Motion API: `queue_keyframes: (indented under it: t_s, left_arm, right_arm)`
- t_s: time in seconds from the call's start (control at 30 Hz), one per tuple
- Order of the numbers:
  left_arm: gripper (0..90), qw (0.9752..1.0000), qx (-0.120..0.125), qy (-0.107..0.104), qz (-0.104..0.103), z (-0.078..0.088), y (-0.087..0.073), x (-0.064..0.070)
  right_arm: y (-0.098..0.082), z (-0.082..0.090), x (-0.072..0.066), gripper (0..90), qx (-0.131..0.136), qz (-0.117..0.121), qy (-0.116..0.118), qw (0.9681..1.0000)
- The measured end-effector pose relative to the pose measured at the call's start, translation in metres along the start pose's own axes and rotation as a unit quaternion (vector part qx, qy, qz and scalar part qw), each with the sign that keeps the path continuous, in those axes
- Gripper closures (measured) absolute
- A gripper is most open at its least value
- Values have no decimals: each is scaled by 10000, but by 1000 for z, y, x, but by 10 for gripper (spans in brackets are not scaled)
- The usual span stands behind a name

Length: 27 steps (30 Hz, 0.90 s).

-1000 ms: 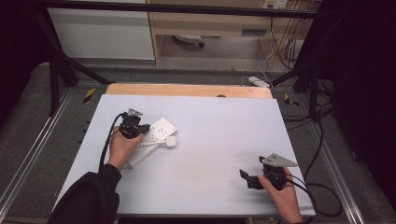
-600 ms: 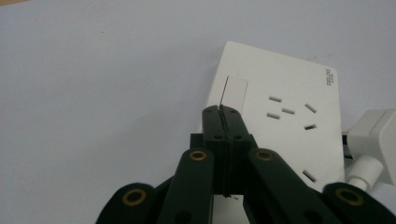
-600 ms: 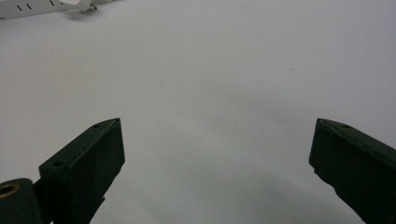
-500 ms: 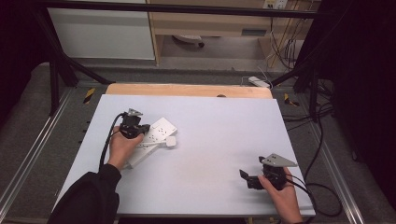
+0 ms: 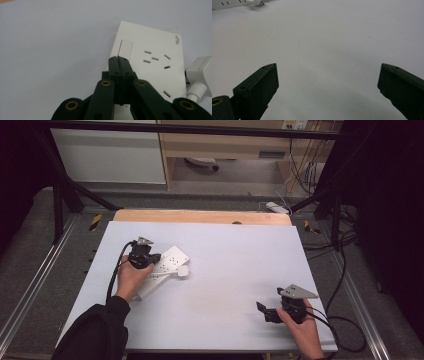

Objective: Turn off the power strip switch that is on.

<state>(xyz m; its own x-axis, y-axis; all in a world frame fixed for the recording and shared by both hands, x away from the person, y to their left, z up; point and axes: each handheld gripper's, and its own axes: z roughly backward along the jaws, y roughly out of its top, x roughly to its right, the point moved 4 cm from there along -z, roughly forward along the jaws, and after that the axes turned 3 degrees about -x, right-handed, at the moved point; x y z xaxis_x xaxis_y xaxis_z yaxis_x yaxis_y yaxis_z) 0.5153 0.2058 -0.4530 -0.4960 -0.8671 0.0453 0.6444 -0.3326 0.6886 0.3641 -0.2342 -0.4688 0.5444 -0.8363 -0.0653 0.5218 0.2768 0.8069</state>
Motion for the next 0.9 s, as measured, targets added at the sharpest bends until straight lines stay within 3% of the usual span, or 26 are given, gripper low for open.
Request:
queue_keyframes:
  t_s: [0.67, 0.9]
  left_arm:
    - [900, 10000, 28, 11, 42, 0, 0, 0]
    - [900, 9999, 47, -14, 148, 2, 1, -1]
  right_arm:
    - [0, 0, 0, 38, 10, 20, 10, 10000]
    - [1, 0, 0, 38, 25, 27, 9, 10000]
